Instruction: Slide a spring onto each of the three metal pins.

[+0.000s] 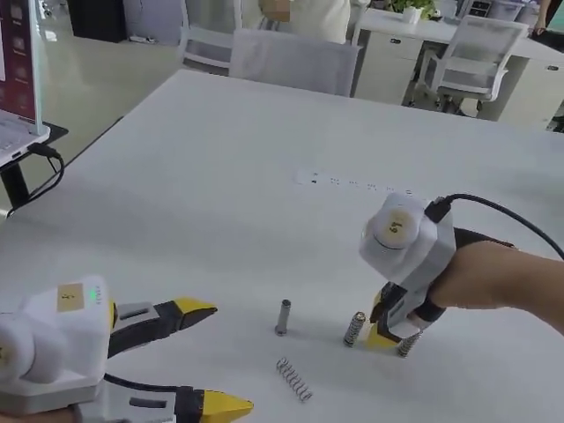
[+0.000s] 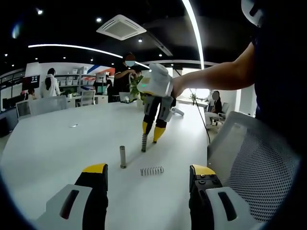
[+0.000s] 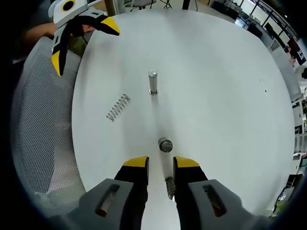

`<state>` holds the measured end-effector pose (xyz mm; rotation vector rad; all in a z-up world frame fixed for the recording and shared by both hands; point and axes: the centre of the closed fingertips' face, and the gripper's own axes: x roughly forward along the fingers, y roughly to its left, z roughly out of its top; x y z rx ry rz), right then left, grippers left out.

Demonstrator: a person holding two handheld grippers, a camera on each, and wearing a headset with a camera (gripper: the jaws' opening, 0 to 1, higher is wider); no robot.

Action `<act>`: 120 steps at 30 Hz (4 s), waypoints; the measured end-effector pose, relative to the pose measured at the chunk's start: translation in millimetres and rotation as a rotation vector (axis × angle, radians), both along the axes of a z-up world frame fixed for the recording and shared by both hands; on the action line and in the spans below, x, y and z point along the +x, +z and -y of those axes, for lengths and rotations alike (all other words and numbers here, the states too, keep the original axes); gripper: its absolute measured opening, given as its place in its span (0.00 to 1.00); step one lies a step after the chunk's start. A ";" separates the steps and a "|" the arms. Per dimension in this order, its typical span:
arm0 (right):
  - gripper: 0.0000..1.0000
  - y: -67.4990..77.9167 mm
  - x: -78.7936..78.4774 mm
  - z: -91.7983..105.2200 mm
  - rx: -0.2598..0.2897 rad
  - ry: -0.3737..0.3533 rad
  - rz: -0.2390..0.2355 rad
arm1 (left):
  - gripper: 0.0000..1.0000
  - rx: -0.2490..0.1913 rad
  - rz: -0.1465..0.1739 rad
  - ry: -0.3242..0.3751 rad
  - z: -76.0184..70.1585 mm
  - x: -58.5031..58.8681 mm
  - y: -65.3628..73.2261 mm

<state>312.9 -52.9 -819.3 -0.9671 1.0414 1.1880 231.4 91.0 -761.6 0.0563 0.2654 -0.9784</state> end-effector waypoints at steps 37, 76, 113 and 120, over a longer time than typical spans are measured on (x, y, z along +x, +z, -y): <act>0.23 0.3 -59.2 -21.9 0.128 -0.030 -0.044 | 0.65 0.004 0.019 -0.017 8.5 -6.3 9.1; 0.22 -28.8 -71.8 -75.4 0.177 -0.055 -0.051 | 0.64 -0.003 0.018 -0.005 -0.7 -9.5 6.9; 0.14 -36.7 -50.4 -53.4 0.113 -0.097 0.017 | 0.62 -0.014 0.013 -0.004 -0.7 -8.4 3.4; 0.11 -37.3 -48.8 -53.6 0.118 -0.121 0.006 | 0.61 -0.014 0.011 -0.001 -2.3 -8.2 3.2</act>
